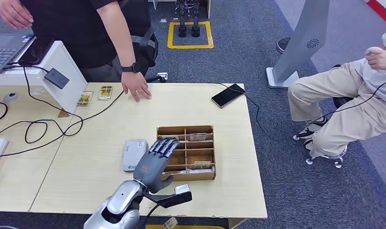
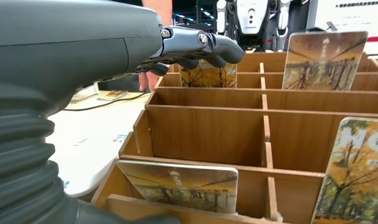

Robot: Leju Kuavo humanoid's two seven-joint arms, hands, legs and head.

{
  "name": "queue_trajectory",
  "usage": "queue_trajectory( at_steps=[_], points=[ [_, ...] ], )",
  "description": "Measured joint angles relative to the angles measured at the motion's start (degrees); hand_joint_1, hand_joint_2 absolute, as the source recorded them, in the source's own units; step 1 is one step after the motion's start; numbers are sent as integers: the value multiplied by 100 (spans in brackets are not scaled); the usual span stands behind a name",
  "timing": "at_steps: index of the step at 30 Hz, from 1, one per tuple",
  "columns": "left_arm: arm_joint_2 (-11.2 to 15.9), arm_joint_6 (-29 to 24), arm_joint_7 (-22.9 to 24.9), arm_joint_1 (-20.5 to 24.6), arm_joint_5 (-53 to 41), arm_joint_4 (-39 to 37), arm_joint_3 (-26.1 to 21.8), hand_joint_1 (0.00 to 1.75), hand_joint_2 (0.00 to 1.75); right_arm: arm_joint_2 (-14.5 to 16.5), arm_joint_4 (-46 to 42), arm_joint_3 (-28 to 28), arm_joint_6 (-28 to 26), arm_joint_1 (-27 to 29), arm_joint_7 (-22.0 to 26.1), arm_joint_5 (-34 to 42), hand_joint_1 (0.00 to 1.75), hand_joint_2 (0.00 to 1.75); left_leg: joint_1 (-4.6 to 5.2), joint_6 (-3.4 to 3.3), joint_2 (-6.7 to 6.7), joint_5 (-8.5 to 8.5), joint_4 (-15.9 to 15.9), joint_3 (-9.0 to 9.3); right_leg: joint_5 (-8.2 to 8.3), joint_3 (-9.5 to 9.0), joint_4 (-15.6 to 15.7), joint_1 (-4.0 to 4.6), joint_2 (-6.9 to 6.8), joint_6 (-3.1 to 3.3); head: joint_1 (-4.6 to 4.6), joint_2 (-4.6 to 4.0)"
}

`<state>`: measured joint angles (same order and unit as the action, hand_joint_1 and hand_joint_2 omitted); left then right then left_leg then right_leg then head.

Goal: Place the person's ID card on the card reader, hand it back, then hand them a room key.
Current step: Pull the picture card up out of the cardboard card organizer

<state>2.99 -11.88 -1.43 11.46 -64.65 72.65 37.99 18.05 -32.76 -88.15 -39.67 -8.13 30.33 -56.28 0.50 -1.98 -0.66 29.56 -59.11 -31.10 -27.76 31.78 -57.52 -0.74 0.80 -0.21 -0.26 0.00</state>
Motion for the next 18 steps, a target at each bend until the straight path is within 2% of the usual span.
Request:
queue_trajectory(
  at_steps=[8, 18],
  points=[
    [-4, -126, -278, -38, 227, 2, 0, 175, 175, -2, 2, 0, 0, 2, 32, 15, 0, 175, 0, 0, 0, 0, 0, -1, 0, 0, 0, 0, -1, 0, -1, 0],
    [-7, -140, -372, -59, 272, 2, 0, 175, 175, -1, 8, 0, 0, 6, 53, 28, 0, 175, 0, 0, 0, 0, 0, -1, 0, 0, 0, 0, -1, 0, -1, 0]
  ],
)
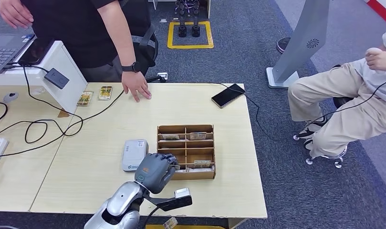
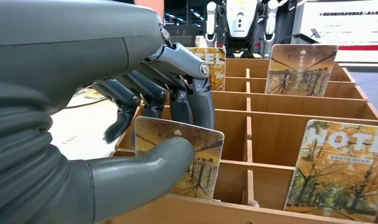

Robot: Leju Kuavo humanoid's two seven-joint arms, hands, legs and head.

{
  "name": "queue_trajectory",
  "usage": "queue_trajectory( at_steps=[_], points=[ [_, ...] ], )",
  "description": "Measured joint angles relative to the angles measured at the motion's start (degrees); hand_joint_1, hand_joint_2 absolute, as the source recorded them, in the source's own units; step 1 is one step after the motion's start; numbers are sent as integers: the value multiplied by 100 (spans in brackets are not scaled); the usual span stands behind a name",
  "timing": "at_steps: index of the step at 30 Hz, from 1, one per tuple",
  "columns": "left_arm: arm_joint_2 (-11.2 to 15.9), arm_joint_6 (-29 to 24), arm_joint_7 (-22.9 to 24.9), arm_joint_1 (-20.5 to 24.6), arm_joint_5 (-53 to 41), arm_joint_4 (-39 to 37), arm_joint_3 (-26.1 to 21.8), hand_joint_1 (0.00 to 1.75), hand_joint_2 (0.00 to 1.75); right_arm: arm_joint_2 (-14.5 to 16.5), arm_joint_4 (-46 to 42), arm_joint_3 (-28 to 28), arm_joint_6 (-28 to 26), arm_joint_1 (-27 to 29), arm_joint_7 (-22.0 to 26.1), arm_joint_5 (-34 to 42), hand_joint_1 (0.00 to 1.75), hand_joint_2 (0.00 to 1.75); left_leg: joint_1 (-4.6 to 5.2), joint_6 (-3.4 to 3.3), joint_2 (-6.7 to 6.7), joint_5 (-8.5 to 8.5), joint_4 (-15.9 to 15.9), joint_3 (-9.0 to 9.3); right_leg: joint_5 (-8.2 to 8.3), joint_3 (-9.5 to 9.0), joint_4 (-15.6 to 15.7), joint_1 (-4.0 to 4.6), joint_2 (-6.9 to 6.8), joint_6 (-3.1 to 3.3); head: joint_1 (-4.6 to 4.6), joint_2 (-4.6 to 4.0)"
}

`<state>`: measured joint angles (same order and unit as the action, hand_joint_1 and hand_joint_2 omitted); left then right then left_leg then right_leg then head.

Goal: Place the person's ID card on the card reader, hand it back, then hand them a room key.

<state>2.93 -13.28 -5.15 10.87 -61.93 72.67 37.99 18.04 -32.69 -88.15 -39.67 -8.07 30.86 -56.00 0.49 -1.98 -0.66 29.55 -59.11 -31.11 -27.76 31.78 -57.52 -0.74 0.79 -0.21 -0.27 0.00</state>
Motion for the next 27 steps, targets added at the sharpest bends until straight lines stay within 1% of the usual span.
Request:
queue_trajectory(
  at_steps=[7, 23, 25, 27],
  points=[
    [-1, -2, -159, -39, 36, 2, 0, 175, 175, -1, 20, 0, 0, 0, 32, 5, 0, 175, 0, 0, 0, 0, 0, -1, 0, 0, 0, 0, 0, 0, 1, 0],
    [-21, 36, -223, -64, 51, 2, 0, 175, 175, -1, 28, 0, 0, 0, 46, 1, 0, 175, 0, 0, -1, 0, 0, 0, 0, 0, 0, 0, 0, 0, 1, 0],
    [-27, 3, -277, -72, 60, 2, 0, 175, 175, -1, 34, 0, 0, 0, 55, -16, 0, 175, 0, 0, -1, 0, 0, -1, 0, 0, 0, 0, 0, 0, 1, 0],
    [-37, -184, -400, -100, 112, 4, 0, 175, 175, -1, 48, 0, 0, 0, 63, -46, 0, 175, 0, 0, 0, 0, 0, -1, 0, 0, 0, 0, 0, 0, 0, 0]
  ],
)
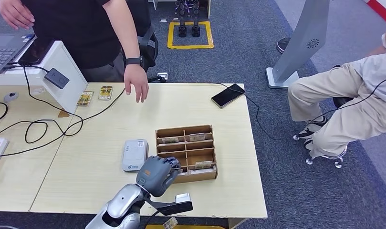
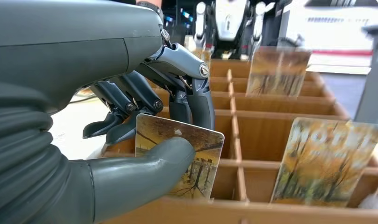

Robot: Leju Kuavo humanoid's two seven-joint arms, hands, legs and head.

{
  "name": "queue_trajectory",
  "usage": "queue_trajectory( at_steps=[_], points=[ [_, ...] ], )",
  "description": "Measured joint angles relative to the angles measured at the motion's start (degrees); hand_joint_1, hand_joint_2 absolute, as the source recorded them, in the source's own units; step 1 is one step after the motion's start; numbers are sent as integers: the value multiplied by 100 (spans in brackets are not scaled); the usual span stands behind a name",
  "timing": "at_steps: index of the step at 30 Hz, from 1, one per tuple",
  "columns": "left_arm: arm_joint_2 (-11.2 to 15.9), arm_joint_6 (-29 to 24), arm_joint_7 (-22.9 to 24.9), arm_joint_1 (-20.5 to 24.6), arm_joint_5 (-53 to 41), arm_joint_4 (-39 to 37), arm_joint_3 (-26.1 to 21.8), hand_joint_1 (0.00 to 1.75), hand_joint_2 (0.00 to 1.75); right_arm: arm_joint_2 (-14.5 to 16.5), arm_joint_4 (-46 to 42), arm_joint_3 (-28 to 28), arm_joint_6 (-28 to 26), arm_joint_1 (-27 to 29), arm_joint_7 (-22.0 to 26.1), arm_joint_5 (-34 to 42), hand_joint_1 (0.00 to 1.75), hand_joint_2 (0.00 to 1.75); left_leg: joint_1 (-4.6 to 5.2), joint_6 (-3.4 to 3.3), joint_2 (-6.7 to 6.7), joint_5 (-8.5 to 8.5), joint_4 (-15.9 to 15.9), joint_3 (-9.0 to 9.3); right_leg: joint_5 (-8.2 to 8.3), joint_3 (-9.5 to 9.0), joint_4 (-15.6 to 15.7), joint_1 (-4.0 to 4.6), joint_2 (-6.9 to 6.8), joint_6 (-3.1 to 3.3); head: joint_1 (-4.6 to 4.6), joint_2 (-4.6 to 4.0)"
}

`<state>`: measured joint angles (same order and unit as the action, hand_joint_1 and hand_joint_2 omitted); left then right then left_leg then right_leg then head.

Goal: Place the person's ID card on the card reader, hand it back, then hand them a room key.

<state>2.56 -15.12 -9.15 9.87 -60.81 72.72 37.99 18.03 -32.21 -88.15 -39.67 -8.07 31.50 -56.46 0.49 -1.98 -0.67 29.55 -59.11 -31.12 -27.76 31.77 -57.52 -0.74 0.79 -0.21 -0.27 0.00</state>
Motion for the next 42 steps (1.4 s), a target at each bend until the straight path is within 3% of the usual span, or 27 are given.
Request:
queue_trajectory(
  at_steps=[3, 6, 9, 13, 16, 20, 26, 32, 37, 41, 42],
  points=[
    [-97, -849, -595, -144, 562, 136, -62, 175, 175, 0, 29, 0, 0, 1, 20, -49, 0, 175, 0, 0, 0, 0, 0, -2, 0, 1, 0, 0, 0, 0, -1, 0],
    [-328, -1661, -1410, -360, 1808, 508, -272, 175, 175, 1, 45, 0, 0, 1, 0, -58, 0, 175, 0, -1, -1, 1, 0, -3, 0, 1, 0, 0, 0, 0, 0, 0],
    [-674, -1716, -2033, -540, 3387, 1069, -599, 175, 175, 20, 16, 0, 0, 4, -38, -16, 0, 175, 1, -2, -2, 1, 0, -6, 0, 3, 1, -1, -1, -1, 0, 0],
    [-1066, -1282, -2462, -575, 5347, 1722, -1051, 175, 175, 67, -57, 0, 0, 5, -21, 60, 0, 175, 1, -1, -1, 1, 0, -4, 1, 3, 1, 0, -2, -1, -1, 0],
    [-1266, -1071, -2499, -519, 6206, 2041, -1369, 175, 175, 74, -82, 0, 0, 5, 7, 65, 0, 175, 0, 0, -1, 0, 0, -2, 1, 3, 1, 0, -2, 0, -1, 0],
    [-1394, -993, -2447, -333, 6532, 2234, -1649, 175, 175, 74, -83, 0, 0, 4, 34, -19, 0, 175, -1, 0, -1, -1, 0, -2, 2, 2, 0, 1, -2, 1, -1, 0],
    [-1484, -932, -1875, 21, 7185, 2214, -2038, 175, 175, 72, -68, 0, 0, 2, 68, -165, 0, 175, -1, 0, -2, -1, 0, -3, 1, 3, 0, 1, -2, 1, -1, 0],
    [-1469, -1403, -1396, 798, 7582, 1522, -2524, 175, 175, 72, -27, 0, 0, -27, 12, -369, 0, 175, 0, -3, -4, -8, 0, -4, 5, 1, 0, 0, -7, 0, 0, 0],
    [-1458, -1549, -1328, 1081, 7567, 1167, -2669, 175, 175, 72, -17, 0, 0, -32, -3, -415, 0, 175, 0, -3, -4, -8, -1, -5, 6, 2, 0, 0, -6, 0, 0, 0],
    [-1399, -2180, -1226, 1501, 7143, 591, -2759, 175, 175, 72, -4, 0, 0, -62, -116, -613, 0, 175, 0, -3, -5, -8, -1, -7, 6, 3, 0, 0, -7, 0, 0, 0],
    [-1372, -2309, -1244, 1639, 6931, 384, -2813, 141, 175, 72, 0, 0, 0, -76, -157, -678, 0, 175, 0, -2, -5, -8, -1, -7, 6, 3, 0, 0, -7, 0, 0, 0]
  ],
)
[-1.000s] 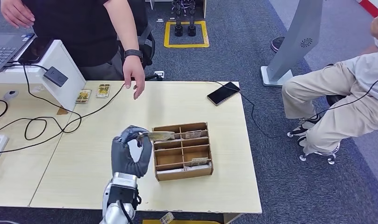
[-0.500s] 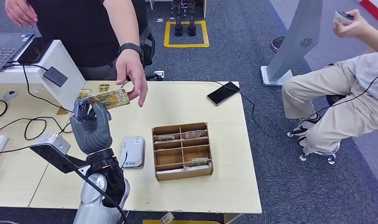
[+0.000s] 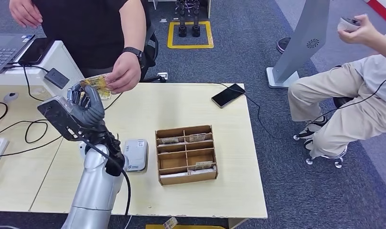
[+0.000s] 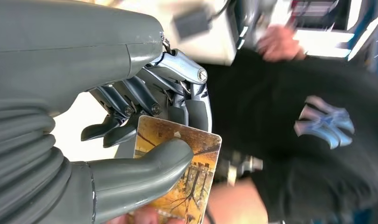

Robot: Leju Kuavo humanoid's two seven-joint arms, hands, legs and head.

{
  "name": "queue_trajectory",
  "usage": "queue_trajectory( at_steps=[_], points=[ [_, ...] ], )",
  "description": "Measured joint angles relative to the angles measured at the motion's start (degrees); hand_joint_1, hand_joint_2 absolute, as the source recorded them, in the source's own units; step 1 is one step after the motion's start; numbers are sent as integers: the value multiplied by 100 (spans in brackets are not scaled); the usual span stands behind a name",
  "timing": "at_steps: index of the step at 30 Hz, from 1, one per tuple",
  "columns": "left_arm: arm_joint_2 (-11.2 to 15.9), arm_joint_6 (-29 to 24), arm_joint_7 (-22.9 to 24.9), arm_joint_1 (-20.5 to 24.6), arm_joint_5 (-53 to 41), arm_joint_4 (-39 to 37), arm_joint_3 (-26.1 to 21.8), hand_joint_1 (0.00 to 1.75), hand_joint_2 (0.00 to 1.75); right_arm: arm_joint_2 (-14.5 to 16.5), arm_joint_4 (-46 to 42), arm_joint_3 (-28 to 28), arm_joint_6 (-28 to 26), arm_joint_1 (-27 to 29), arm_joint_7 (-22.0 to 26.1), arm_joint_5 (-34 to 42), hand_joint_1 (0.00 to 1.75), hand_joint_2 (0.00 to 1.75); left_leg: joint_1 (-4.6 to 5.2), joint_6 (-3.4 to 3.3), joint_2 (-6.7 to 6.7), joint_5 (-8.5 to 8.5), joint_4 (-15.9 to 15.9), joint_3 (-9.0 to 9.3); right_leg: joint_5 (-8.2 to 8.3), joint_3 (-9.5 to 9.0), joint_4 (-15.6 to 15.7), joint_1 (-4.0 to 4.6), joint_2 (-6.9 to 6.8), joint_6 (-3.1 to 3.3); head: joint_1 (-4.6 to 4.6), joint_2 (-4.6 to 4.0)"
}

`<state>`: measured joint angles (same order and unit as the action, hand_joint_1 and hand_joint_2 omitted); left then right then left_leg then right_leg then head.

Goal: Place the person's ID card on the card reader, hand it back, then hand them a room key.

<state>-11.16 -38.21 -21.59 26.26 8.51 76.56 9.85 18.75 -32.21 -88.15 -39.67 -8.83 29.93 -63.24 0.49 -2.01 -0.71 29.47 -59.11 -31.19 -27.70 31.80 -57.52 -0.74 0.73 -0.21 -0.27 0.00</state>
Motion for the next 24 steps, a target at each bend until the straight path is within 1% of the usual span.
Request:
queue_trajectory(
  at_steps=[3, 4, 6, 8, 12, 18, 20, 24],
  points=[
    [44, -142, -92, 427, -754, -722, -362, 10, 175, 0, 13, 0, 0, -43, -102, -152, 0, 175, 0, 1, 0, -5, 0, 2, 2, -1, -1, 0, 0, 1, 1, 0],
    [45, -151, -121, 562, -903, -977, -521, 0, 175, 0, 21, 0, 0, -60, -121, -176, 0, 175, 0, 1, 1, -7, 0, 3, 3, 0, -1, 0, 2, 1, 1, 0],
    [50, -154, -169, 765, -966, -1391, -754, 0, 87, 0, 38, 0, 0, -90, -148, -201, 0, 175, -1, 2, 5, -8, 0, 4, 5, 0, -2, 1, 7, 1, 0, 0],
    [56, -152, -241, 858, -910, -1659, -861, 0, 0, 0, 48, 0, 0, -105, -168, -215, 0, 175, -1, 2, 3, -9, 0, 4, 5, 0, -3, 1, 6, 1, 0, 0],
    [49, -134, -386, 872, -681, -1807, -979, 0, 0, 0, 59, 0, 0, -111, -173, -149, 0, 175, -1, 1, 3, -9, 0, 0, 5, 1, -3, 0, 6, 1, 0, 0],
    [40, -130, -451, 828, -578, -1763, -1048, 0, 0, 0, 59, 0, 0, -108, -184, -51, 0, 175, 0, 1, 1, -8, 0, -3, 4, 2, -2, -1, 5, 1, 0, 0],
    [30, -152, -499, 715, -636, -1592, -1049, 0, 0, 0, 59, 0, 0, -100, -184, 20, 0, 175, 1, 1, 4, -8, 0, -2, 4, 2, -2, -1, 6, 1, 0, 0],
    [-45, -172, -573, 333, -932, -1039, -1049, 0, 0, 0, 59, 0, 0, -65, -177, 160, 0, 175, 1, 1, 2, -7, 0, -2, 4, 3, -1, -1, 6, 0, 0, 0]
  ],
)
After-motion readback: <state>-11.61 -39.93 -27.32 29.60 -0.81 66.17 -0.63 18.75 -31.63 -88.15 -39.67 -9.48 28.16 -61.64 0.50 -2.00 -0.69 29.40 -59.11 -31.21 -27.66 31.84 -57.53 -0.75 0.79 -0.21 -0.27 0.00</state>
